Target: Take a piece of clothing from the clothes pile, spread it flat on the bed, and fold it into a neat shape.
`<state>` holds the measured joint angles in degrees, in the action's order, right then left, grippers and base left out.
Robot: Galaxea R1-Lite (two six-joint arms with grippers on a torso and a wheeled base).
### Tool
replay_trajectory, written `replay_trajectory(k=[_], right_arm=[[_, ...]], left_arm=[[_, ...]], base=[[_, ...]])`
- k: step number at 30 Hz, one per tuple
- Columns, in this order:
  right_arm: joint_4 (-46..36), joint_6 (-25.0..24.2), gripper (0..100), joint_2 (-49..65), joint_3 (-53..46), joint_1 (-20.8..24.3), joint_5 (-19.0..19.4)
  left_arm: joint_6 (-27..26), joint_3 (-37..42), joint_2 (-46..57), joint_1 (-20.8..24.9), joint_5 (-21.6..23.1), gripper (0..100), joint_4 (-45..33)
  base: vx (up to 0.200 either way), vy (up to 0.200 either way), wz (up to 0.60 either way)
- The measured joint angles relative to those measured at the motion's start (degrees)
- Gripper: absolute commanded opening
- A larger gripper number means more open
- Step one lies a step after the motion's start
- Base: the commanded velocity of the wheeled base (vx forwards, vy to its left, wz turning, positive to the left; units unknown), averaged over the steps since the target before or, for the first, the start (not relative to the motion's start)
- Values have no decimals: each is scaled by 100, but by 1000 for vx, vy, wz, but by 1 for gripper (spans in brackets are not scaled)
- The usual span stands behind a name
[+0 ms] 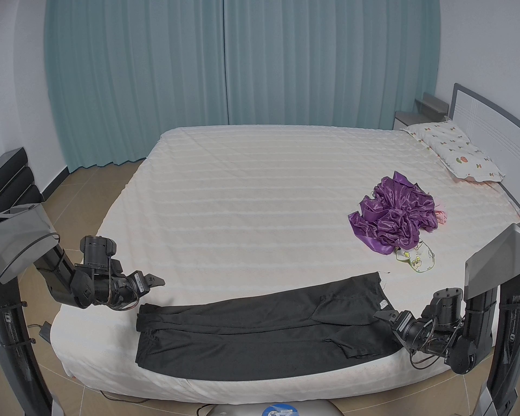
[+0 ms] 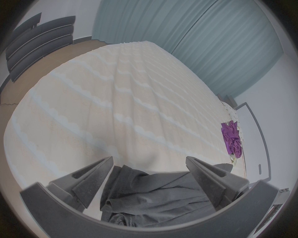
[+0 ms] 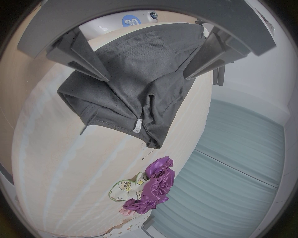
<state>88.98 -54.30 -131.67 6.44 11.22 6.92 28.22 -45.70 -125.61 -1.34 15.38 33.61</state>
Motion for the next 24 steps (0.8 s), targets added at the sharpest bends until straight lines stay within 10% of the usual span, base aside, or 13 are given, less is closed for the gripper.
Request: replay_trajectory(k=[9,10,24], right_arm=[[0,-9,100,-11,-38,2,0],[0,-9,100,-13,-43,0,0],[-2,-9,100,-22,-71,2,-1]], left_arm=[[-212,-73,-368,55,201,100,13],[-246,-68,-390,66,207,0,13],[-329,122,-438,16,177,0,9]], base=[[0,0,0],[0,0,0],[0,0,0]])
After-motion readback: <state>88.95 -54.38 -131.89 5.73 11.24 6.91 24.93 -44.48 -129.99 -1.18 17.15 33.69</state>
